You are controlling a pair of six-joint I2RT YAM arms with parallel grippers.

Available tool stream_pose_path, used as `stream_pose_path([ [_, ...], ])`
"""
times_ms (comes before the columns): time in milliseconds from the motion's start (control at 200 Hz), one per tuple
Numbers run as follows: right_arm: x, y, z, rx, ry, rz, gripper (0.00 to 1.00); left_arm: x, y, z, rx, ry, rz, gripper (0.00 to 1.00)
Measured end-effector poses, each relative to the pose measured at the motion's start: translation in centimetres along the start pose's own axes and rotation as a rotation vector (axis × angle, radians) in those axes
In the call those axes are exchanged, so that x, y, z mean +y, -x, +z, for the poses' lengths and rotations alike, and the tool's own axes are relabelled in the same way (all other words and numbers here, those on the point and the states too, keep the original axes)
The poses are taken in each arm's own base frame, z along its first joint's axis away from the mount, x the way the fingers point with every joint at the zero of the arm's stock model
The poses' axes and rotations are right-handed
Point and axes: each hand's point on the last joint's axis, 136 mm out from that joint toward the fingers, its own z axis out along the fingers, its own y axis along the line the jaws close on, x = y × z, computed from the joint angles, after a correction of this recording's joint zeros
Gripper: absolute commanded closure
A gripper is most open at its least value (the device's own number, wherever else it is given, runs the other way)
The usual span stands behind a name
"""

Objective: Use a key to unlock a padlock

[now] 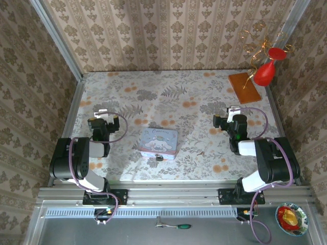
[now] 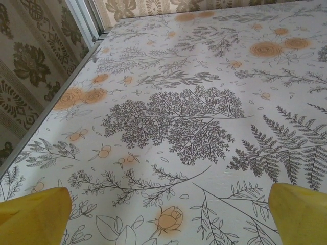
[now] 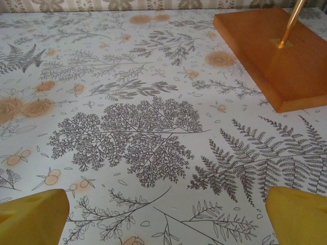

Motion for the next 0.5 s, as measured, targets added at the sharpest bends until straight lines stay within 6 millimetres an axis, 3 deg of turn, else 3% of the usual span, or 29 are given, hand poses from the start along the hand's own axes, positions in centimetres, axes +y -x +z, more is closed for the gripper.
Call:
stream_pose_path([
  [500, -0.03, 0.28, 0.13, -0.007, -0.003, 0.000, 0.00, -0.05, -0.02, 0.07, -0.001, -0.001, 0.010, 0.00],
])
